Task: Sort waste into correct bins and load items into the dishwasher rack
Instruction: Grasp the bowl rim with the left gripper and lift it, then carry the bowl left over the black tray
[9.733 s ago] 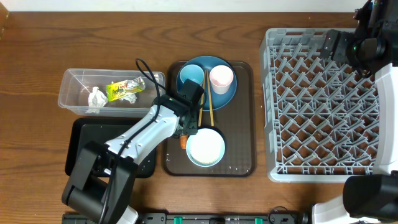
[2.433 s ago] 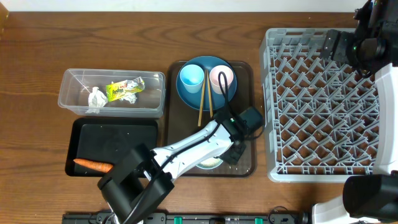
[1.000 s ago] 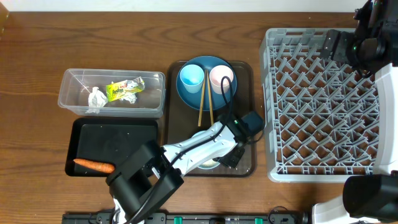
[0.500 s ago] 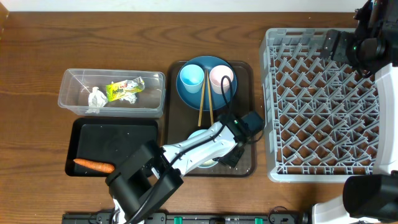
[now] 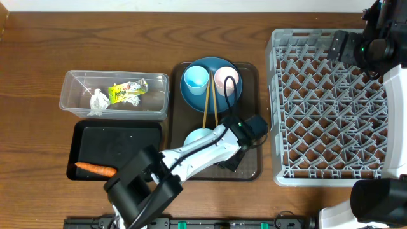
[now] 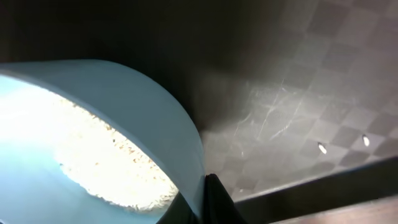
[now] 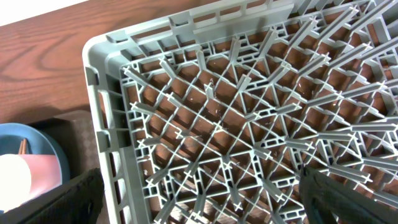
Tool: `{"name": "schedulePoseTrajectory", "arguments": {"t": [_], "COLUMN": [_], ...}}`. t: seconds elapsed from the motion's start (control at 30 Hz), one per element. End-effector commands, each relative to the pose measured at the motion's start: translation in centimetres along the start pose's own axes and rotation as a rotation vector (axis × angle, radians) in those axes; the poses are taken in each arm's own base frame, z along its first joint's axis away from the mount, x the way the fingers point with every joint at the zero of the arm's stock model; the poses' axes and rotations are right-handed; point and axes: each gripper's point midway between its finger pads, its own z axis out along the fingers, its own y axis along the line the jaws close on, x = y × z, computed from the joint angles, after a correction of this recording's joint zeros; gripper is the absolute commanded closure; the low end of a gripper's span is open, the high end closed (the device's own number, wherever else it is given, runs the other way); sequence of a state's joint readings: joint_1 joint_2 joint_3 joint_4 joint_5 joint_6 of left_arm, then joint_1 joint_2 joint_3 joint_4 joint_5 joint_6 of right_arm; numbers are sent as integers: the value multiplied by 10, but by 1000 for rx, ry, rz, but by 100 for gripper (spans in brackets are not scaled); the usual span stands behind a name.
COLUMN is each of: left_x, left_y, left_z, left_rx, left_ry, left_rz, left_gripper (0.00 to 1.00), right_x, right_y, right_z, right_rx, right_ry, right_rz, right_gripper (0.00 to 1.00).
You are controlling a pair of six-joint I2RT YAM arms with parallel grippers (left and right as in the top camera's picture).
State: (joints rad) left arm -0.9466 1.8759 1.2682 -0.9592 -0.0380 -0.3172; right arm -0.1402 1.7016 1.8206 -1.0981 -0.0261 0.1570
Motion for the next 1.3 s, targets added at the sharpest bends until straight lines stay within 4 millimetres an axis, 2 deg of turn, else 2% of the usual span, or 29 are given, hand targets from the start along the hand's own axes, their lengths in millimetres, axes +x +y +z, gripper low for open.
{"name": "schedulePoseTrajectory", "arguments": {"t": [0.0,0.17,0.3,0.73,1.0,1.27], "left_x": [-7,-2,6,13,18,16], "left_y": [5,8,19,93,132,160], "left_z": [-27,-48,-61,-88,-93,-102], "left_rx": [-2,22,24,68,210,506], "left_ry": [-82,-114,-119,-141,-121,-155], "left_rz": [-10,-13,-32,-321,-530,-590], "left_gripper": [94,94,94,94,94,94], "right_x": [-6,-6,-6,-6,-6,-6], "right_y": [0,0,0,0,0,0], "right_z": [-5,-5,-5,-5,-5,-5], "right_rx": [-2,-2,-2,-2,-2,-2], "right_ry": [-20,-20,-20,-20,-20,-20], "right_rz": [9,9,9,9,9,9], "right_gripper": [1,1,1,1,1,1]}}
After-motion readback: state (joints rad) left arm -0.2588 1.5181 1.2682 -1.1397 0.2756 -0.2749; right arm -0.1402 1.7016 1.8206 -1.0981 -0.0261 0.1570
